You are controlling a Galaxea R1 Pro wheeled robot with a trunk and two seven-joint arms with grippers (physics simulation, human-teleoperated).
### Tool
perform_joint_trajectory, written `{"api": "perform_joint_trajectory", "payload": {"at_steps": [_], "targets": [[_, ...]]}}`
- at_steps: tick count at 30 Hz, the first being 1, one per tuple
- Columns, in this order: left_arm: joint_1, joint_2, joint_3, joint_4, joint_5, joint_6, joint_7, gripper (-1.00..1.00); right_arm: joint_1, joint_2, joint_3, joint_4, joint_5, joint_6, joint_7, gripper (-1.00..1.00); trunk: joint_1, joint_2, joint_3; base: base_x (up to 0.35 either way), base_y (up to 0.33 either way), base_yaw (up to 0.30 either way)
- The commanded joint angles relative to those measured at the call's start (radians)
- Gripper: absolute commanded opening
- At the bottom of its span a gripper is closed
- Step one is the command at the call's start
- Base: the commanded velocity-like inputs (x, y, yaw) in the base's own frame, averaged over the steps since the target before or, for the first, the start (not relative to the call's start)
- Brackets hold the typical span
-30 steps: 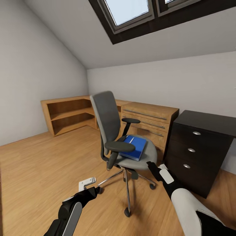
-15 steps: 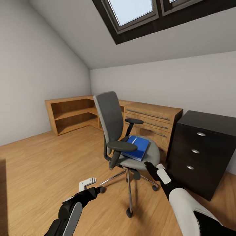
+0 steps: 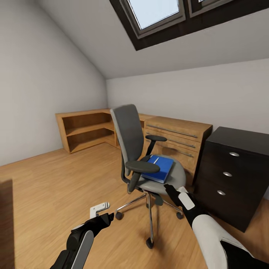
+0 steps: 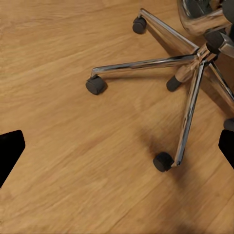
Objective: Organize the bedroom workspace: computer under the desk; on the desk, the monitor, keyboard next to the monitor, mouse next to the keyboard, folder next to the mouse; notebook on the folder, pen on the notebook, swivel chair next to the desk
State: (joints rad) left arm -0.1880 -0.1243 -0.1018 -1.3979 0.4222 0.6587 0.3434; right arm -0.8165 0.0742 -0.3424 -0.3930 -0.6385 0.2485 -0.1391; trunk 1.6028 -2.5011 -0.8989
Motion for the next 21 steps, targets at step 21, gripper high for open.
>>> {"api": "perform_joint_trajectory", "payload": {"at_steps": [21], "targets": [[-0.001, 0.000, -0.001, -0.001, 0.011, 0.002, 0.011, 1.00, 0.000, 0.001, 0.001, 0.056, -0.010, 0.003, -0.008, 1.00, 0.000, 0.000, -0.001, -0.040, 0.000, 0.008]]}}
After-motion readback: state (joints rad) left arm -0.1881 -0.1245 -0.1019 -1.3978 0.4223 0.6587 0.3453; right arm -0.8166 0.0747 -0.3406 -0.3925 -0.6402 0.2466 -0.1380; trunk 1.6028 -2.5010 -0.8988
